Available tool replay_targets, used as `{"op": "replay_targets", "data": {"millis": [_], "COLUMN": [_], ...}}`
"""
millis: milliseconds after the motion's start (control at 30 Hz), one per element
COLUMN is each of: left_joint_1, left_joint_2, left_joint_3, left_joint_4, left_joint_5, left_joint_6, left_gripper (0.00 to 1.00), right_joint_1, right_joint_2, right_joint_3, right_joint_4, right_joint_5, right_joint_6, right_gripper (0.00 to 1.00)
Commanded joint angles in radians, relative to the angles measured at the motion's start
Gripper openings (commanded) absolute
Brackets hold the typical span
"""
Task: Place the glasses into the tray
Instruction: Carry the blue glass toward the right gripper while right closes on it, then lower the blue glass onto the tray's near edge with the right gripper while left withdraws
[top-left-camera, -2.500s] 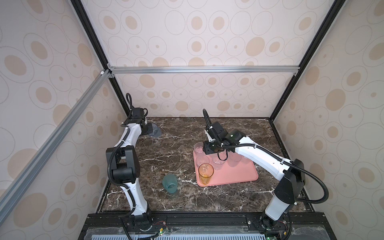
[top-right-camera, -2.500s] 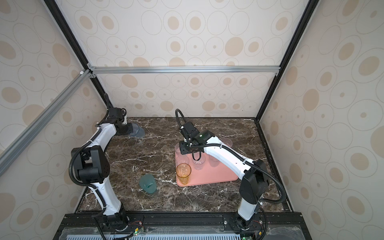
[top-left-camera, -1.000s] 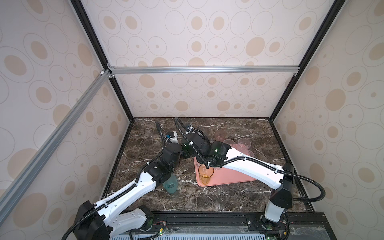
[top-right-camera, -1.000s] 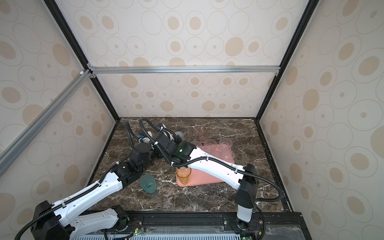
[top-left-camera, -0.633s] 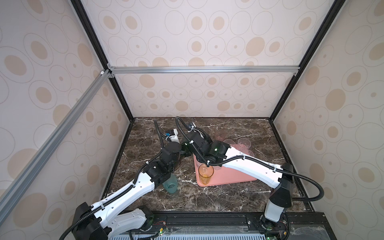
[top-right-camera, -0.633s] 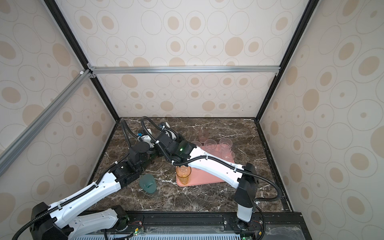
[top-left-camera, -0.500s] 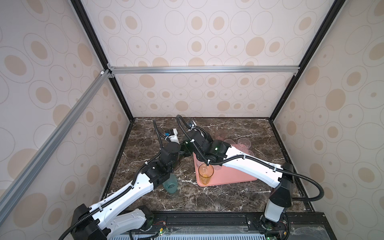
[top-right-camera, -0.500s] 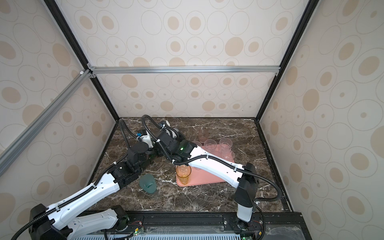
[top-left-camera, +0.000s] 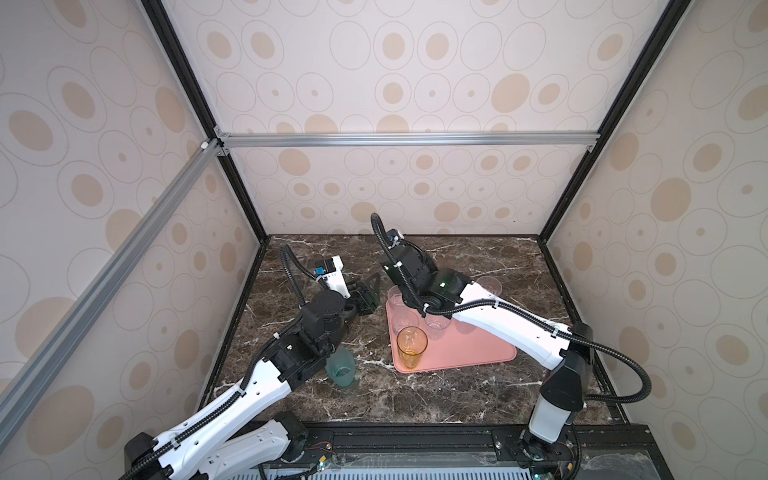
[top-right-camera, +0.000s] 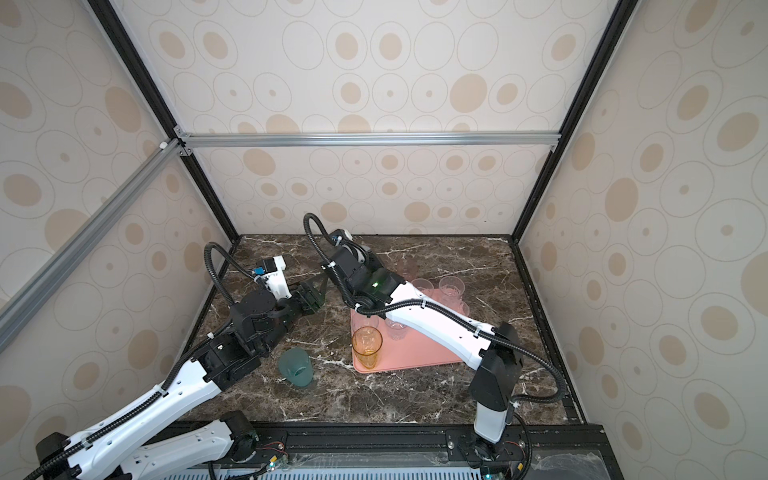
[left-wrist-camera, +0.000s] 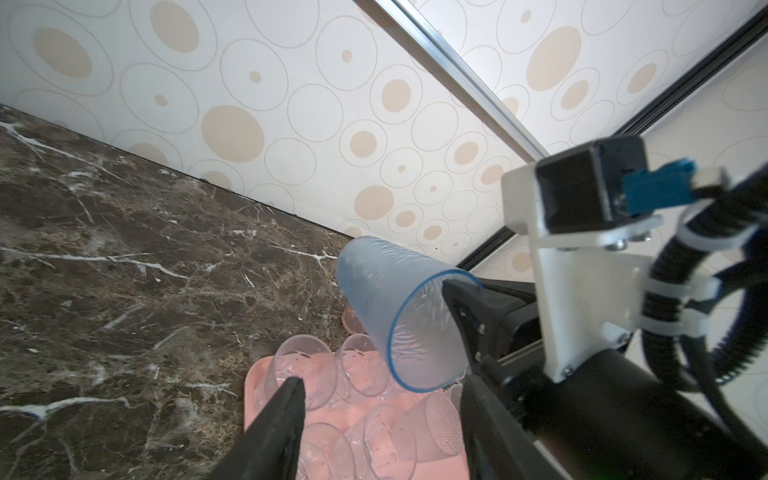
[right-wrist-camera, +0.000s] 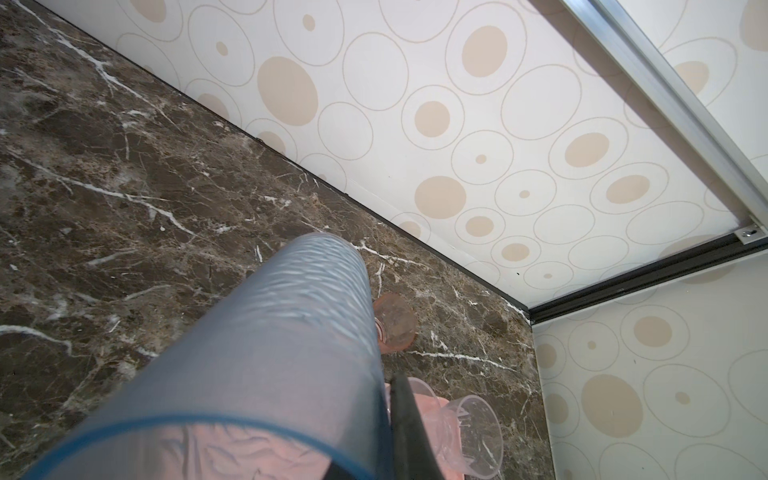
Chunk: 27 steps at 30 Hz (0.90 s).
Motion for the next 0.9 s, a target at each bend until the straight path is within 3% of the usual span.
{"op": "replay_targets", "data": {"millis": [0,200,433,533,700,867], "left_joint_1": [-0.009,-0.022,-0.135,-0.184,-0.202,-0.206], "left_joint_2": [0.010,0.068,0.087,0.086,0.075,0.086], "left_joint_3": [-0.019,-0.011,-0.025,-0.045,-0.087,-0.106], "left_joint_4": [-0.034,-0.060,-0.001,0.032,0.087,0.127], "left_joint_5": [-0.052,-0.056,-0.171,-0.216,-0.218,-0.195], "left_joint_6": [0.097,0.179,0.387,0.472,0.504,0.483], "left_gripper": [0.61,0.62,0.62,0.62,0.62,0.62], "right_joint_1": [-0.047,-0.166,-0.373,-0.410,-0.410,-0.408], "right_joint_2": [-0.124,-0.266,-0.419,-0.456,-0.483,-0.517], "right_joint_3": [0.017,0.002,-0.047,-0.067,-0.148,-0.356], "right_joint_4": [-0.101,-0.383,-0.717,-0.813,-0.870,-0.732], "right_joint_5": [-0.017,-0.120,-0.422,-0.517,-0.685,-0.881], "right_joint_6": [0.043,0.199,0.372,0.410,0.486,0.573], "right_gripper": [0.07,0.07,0.06,0.06,0.05,0.03]}}
